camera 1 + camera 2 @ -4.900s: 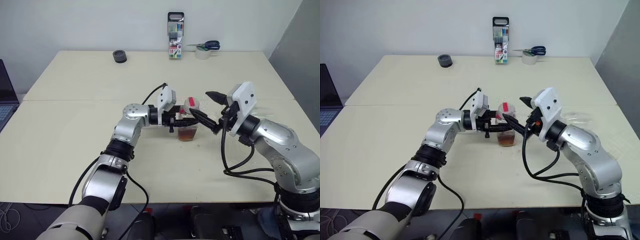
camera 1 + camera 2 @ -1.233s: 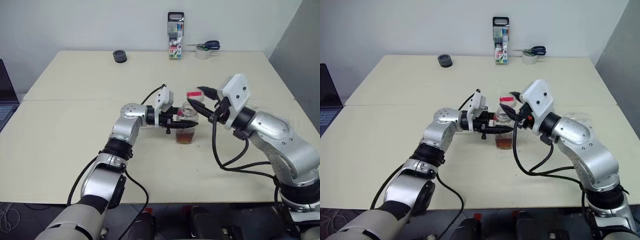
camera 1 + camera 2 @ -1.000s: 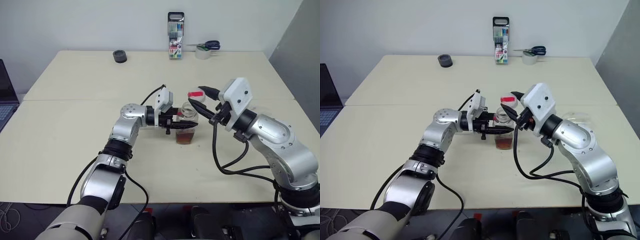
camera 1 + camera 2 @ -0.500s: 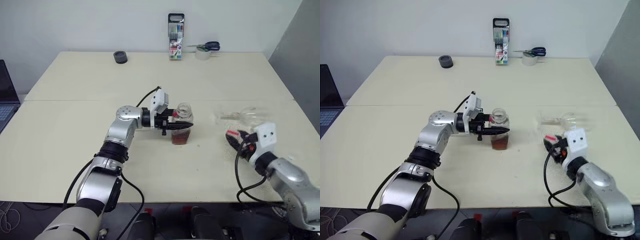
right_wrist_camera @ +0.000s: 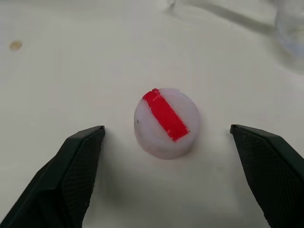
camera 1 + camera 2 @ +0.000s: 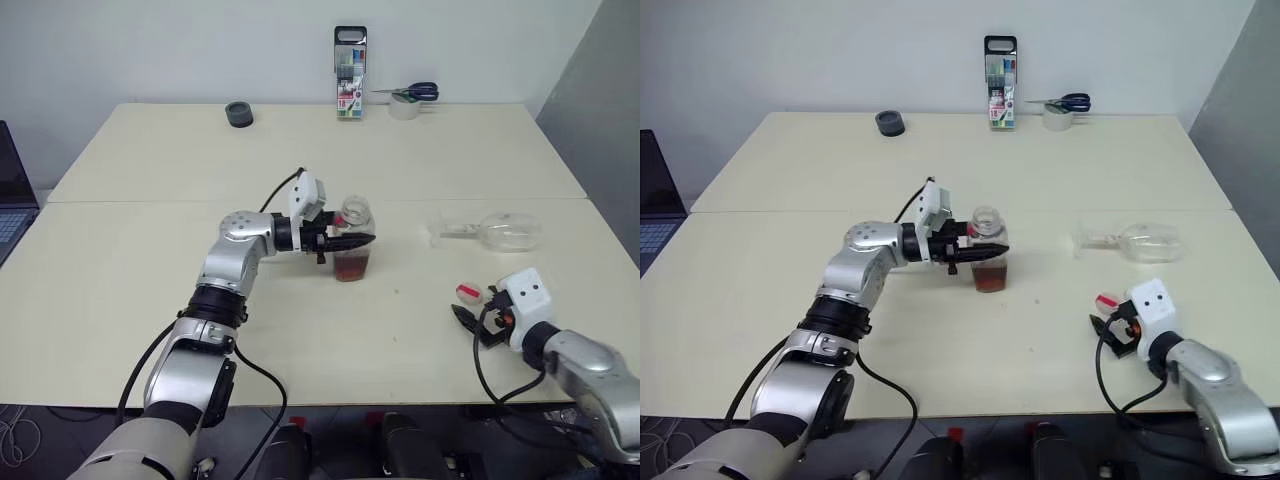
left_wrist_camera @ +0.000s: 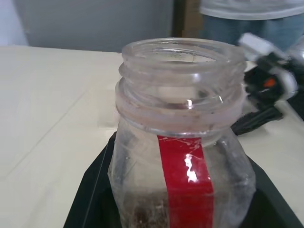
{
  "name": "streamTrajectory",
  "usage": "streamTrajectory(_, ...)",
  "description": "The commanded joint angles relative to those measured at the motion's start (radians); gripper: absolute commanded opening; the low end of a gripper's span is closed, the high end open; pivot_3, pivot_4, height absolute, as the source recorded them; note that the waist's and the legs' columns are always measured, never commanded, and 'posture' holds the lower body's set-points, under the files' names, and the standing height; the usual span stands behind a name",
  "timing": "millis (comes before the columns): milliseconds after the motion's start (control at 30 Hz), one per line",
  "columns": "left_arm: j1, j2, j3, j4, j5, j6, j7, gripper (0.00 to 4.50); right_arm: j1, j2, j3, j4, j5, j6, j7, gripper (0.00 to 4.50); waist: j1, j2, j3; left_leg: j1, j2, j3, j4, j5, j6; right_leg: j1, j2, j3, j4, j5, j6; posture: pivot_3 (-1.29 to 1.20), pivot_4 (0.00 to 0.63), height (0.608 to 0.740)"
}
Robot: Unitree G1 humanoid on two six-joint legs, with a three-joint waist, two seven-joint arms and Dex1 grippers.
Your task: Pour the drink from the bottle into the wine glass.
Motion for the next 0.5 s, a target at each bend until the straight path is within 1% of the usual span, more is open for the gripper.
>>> streamTrajectory(33,0.011,0.051,0.091,-0.089,-0.051,0.062,0.081,1.79,-0.097,-0.022,-0.01,-0.142,0.141,-0.008,0.136,4.5,-0.004,0.0,0.0,0.0,0.001,0.0,0.0,0.0,0.0,0.0,0.001,0.0,0.0,0.0,0.0,0.0,0.15,0.74)
streamTrajectory(133,0.046,0.105,0.137,-0.11,-0.047,0.089,0.142,1.79,-0.243,0.014,0.048,-0.156,0.22,0.038,0.16,4.5,-0.008,0.0,0.0,0.001,0.001,-0.001,-0.001,0.0,0.0,0.0,0.001,-0.001,0.0,0.0,0.0,0.0,0.15,0.74)
streamTrajectory(200,0.067,0.138,0.166,-0.106,-0.023,0.081,0.213,1.79,-0.35,0.055,0.114,-0.134,0.236,0.055,0.162,4.5,-0.007,0.0,0.0,0.002,0.001,-0.001,0.0,0.0,0.0,0.001,0.001,-0.001,0.0,0.0,0.0,0.0,0.15,0.74)
streamTrajectory(267,0.08,0.154,0.182,-0.106,-0.014,0.077,0.27,1.79,-0.417,0.085,0.16,-0.108,0.238,0.067,0.165,4.5,-0.002,0.0,0.0,0.001,0.001,-0.001,0.0,0.0,0.0,0.001,0.0,-0.001,0.0,0.0,0.0,0.0,0.15,0.74)
streamTrajectory(400,0.135,0.168,0.25,-0.13,-0.015,0.092,0.419,1.79,-0.602,0.199,0.328,0.031,0.165,0.036,0.167,4.5,0.005,-0.001,0.0,0.0,0.0,-0.002,0.0,0.002,-0.004,0.0,-0.002,-0.002,0.0,0.0,0.0,0.0,0.15,0.74)
streamTrajectory(500,0.156,0.155,0.28,-0.146,-0.02,0.083,0.489,1.78,-0.685,0.265,0.401,0.121,0.11,0.01,0.166,4.5,0.007,-0.001,0.0,-0.001,0.0,-0.003,0.001,0.002,-0.004,-0.001,-0.003,-0.002,0.0,0.0,0.0,0.0,0.15,0.74)
